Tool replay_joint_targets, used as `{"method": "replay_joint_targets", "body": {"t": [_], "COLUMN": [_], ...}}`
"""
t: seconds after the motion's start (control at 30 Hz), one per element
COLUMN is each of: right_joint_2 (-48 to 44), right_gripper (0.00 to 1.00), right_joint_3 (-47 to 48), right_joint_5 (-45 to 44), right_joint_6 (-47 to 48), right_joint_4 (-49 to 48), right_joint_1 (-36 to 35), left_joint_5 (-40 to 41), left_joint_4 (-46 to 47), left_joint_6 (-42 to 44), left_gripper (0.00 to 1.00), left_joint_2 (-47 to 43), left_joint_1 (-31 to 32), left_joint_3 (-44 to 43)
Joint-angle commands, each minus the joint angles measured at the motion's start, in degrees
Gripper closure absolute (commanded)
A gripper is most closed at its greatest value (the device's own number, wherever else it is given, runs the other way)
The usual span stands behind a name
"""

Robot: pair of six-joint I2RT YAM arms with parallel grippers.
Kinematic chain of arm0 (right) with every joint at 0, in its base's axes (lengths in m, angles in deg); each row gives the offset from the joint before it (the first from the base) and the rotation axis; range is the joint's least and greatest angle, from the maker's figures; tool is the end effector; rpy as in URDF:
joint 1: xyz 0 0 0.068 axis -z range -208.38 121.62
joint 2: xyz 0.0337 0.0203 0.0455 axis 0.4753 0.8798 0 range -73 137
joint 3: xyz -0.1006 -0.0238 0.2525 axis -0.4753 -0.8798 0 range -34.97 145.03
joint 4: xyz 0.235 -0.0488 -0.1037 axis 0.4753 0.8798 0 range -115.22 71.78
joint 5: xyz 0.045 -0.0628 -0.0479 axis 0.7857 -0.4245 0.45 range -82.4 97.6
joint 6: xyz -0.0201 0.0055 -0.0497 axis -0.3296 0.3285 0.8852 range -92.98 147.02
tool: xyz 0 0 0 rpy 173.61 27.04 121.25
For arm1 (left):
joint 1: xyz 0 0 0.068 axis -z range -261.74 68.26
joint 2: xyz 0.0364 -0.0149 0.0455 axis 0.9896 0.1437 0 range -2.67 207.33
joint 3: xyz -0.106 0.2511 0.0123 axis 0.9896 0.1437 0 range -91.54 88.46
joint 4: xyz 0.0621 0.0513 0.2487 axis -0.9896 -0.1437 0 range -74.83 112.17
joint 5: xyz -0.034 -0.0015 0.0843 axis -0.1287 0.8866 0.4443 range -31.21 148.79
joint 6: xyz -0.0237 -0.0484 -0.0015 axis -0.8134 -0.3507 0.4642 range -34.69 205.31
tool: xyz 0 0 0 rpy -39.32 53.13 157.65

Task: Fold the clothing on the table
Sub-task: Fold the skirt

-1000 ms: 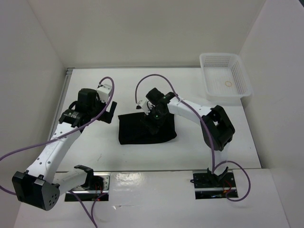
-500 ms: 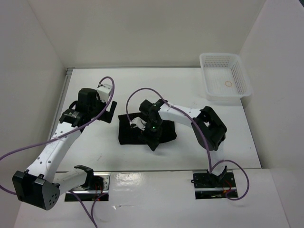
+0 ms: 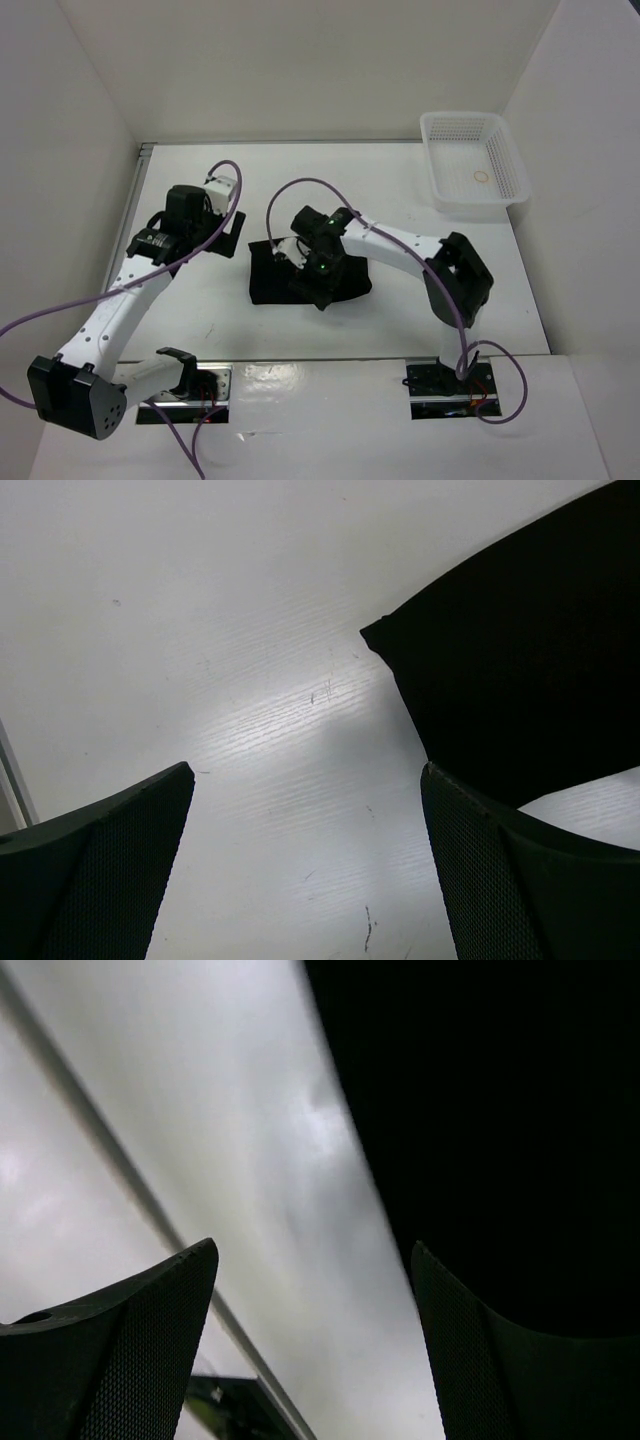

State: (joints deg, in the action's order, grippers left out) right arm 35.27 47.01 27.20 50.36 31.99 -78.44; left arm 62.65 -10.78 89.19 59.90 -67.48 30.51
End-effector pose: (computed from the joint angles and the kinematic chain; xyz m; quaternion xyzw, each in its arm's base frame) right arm 0.2227 0.2846 0.2026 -0.5957 0.7831 0.1782 0.0151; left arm 0.2275 -0.0553 0.3211 0.1266 0.8878 -0.0099 0.4424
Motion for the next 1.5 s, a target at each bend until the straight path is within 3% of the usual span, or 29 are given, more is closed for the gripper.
{"method": "replay_joint_targets", "body": {"t": [0.0, 0.17, 0.37, 0.9, 1.17, 1.47], "right_joint_2": [-5.96, -2.89, 1.85, 14.51, 19.61, 21.71], "right_gripper": [0.17, 0.15, 0.02, 0.02, 0.02, 0.01], "right_joint_3": [1.61, -1.11, -1.12, 1.95, 9.68, 16.90], "right_joint_5": [-12.35, -14.93, -17.92, -14.85, -14.32, -23.98], "right_joint_6": [-13.28, -19.46, -23.24, -25.09, -14.39, 5.89], "right_joint_4": [-8.16, -12.19, -16.34, -16.35, -11.69, -7.20], "right_joint_1": [1.98, 4.62, 5.23, 8.32, 7.09, 5.06], "left_joint_5": [4.30, 11.78, 14.42, 13.90, 13.28, 12.23], "left_joint_4": [1.92, 0.87, 0.25, 0.78, 0.78, 0.25], "left_joint_6": [-3.17, -5.46, -6.52, -6.52, -6.52, -6.52], "left_gripper": [0.00, 0.00, 0.00, 0.00, 0.00, 0.00], "left_joint_2": [0.45, 6.59, 9.68, 10.74, 9.68, 9.15], "left_joint_1": [-0.20, -0.20, -0.20, -0.20, -0.20, -0.20], "left_joint_3": [-0.14, -0.93, -1.64, -1.64, -1.64, -1.64]}}
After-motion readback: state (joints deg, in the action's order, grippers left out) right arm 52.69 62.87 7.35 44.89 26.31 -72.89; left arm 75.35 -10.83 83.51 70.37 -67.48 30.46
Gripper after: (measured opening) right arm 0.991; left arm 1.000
